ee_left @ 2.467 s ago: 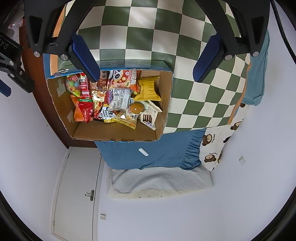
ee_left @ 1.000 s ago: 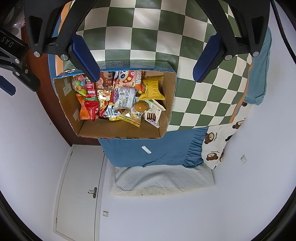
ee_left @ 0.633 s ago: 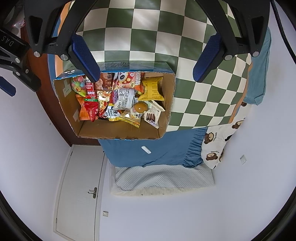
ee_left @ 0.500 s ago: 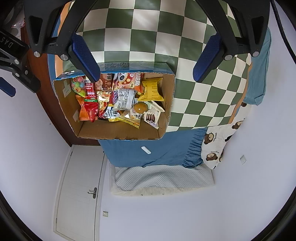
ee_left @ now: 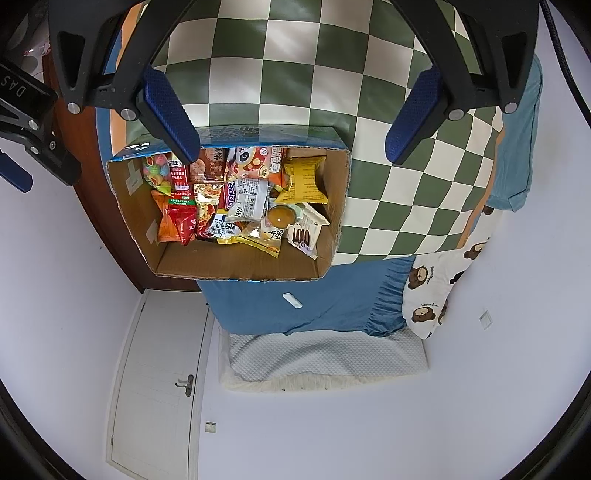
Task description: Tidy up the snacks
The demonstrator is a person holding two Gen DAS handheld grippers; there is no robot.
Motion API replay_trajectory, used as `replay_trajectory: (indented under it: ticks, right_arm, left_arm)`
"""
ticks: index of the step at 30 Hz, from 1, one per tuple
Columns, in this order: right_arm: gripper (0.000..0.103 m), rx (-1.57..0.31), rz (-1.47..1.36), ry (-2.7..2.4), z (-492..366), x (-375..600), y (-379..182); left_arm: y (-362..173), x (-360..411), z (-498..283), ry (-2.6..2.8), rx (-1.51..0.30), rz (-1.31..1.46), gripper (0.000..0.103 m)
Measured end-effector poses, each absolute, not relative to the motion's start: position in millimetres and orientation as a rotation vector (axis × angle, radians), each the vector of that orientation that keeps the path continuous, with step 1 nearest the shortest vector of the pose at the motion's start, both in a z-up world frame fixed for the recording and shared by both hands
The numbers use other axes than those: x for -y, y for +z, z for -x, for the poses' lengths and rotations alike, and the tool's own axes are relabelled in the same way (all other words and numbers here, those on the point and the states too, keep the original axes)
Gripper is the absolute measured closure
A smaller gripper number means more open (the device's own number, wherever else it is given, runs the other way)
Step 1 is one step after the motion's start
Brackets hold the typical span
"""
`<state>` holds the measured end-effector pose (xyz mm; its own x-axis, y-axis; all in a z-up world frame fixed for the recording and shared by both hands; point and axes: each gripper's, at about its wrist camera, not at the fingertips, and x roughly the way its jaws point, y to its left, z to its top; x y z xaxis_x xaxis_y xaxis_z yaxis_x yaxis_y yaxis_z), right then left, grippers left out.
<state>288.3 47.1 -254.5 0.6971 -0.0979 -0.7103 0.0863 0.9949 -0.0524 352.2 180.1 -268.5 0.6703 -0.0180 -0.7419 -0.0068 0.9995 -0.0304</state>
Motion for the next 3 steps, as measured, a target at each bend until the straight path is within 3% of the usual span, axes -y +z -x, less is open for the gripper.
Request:
replay_trajectory:
  ticks: [3]
  right_arm:
    - [0.000, -0.793, 0.016, -0.103, -288.4, -47.0, -254.6]
  left_arm:
    - [-269.5, -180.7, -352.2, -0.006, -0.830, 0.036, 0.000]
